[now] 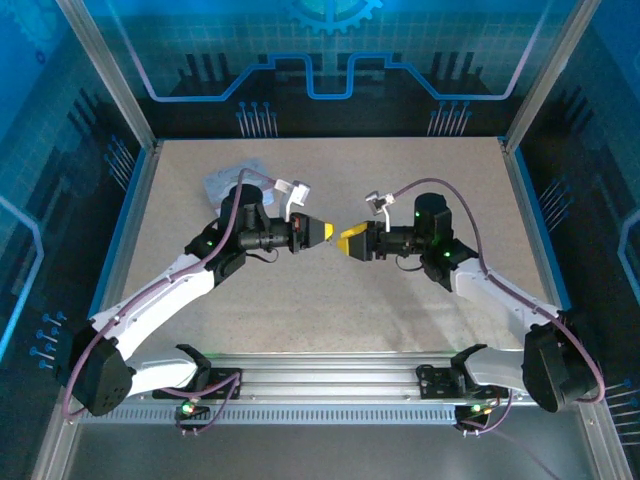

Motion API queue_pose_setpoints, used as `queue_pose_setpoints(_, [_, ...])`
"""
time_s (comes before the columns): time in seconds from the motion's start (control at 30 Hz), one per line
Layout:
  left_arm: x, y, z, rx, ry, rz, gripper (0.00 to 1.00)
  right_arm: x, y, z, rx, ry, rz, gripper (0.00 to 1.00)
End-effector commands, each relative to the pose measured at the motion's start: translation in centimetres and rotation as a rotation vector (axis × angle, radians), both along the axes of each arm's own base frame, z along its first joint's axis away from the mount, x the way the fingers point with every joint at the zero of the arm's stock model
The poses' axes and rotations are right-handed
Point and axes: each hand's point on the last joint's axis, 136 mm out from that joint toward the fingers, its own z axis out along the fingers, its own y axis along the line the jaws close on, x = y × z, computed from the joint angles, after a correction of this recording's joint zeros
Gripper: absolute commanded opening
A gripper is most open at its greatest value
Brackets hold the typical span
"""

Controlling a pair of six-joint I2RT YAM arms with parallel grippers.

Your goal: Unlock the padlock with the key

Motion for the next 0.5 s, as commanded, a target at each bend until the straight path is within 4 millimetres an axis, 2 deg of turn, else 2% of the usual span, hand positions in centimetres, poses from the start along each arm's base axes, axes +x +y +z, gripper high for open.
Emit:
queue_pose_setpoints(0.0, [-0.5,-0.1,1.5,-0.005,-0.048,-0.042,0.0,-0.3,1.0,1.8,0.031,-0.035,0.048,0.54])
queue_pose_setpoints(0.23, [-0.3,0.0,1.2,0.003,-0.043,-0.03,0.0,-0.6,2.5,2.1,0.035,-0.036,0.09,0.48])
queue_pose_setpoints(0.47, [-0.2,0.0,1.3,0.002,-0.044,-0.026,0.0,-0.5,3.0,1.5,0.028,-0.02,0.091,0.36])
